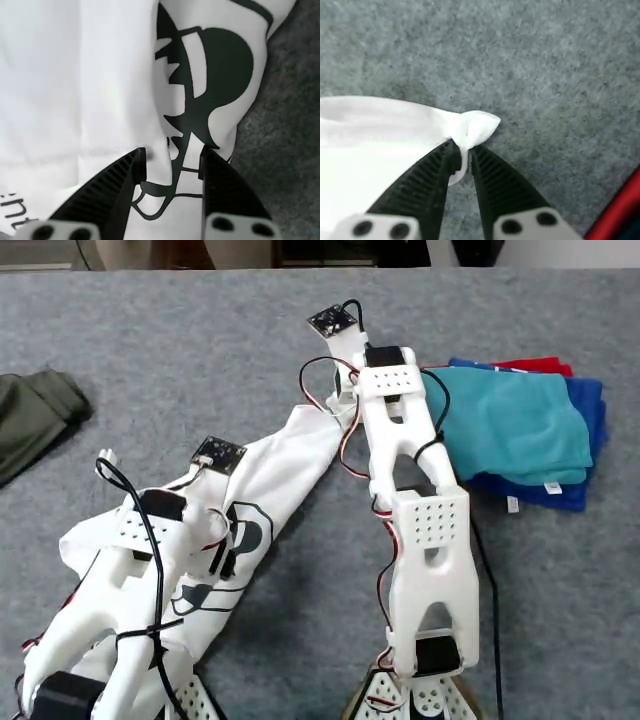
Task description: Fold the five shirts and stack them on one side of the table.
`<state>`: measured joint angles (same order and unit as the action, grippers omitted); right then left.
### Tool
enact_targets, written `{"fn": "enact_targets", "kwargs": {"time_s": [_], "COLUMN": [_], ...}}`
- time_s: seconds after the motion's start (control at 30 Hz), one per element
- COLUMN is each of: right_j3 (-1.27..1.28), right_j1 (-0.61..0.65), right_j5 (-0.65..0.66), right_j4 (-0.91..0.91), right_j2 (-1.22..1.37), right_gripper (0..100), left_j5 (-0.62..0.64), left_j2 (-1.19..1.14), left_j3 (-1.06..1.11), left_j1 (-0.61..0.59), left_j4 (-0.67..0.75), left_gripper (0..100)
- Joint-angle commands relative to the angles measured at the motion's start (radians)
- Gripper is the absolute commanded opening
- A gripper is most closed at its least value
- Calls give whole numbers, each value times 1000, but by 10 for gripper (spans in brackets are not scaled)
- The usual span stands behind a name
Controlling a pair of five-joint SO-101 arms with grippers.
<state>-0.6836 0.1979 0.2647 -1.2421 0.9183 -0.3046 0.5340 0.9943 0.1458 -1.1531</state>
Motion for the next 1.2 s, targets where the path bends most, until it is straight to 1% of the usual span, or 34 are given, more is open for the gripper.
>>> {"fn": "enact_targets", "kwargs": {"time_s": [0.0,0.2,0.4,0.57,0.67,0.77,0.97,1.07,1.17], "right_j3": [-28,-28,-28,-28,-28,-28,-70,-180,-392], "right_j1": [-15,-15,-15,-15,-15,-16,-35,-45,-44], "right_j5": [-8,-8,-8,-8,-8,-8,-6,-6,-6], "right_j4": [15,15,15,15,15,17,11,-54,-187], "right_j2": [-5,-5,-5,-5,-5,-5,-7,-10,-39], "right_gripper": [2,2,2,2,2,2,2,2,2], "left_j5": [8,3,5,3,9,11,11,11,46], "left_j2": [16,15,21,22,22,22,18,18,22], "left_j3": [2,0,0,-28,-54,-107,-276,-384,-474], "left_j1": [5,5,5,5,5,-38,-203,-242,-250], "left_j4": [20,20,9,-58,-91,-130,-187,-249,-302], "left_gripper": [178,47,40,38,18,18,18,18,18]}}
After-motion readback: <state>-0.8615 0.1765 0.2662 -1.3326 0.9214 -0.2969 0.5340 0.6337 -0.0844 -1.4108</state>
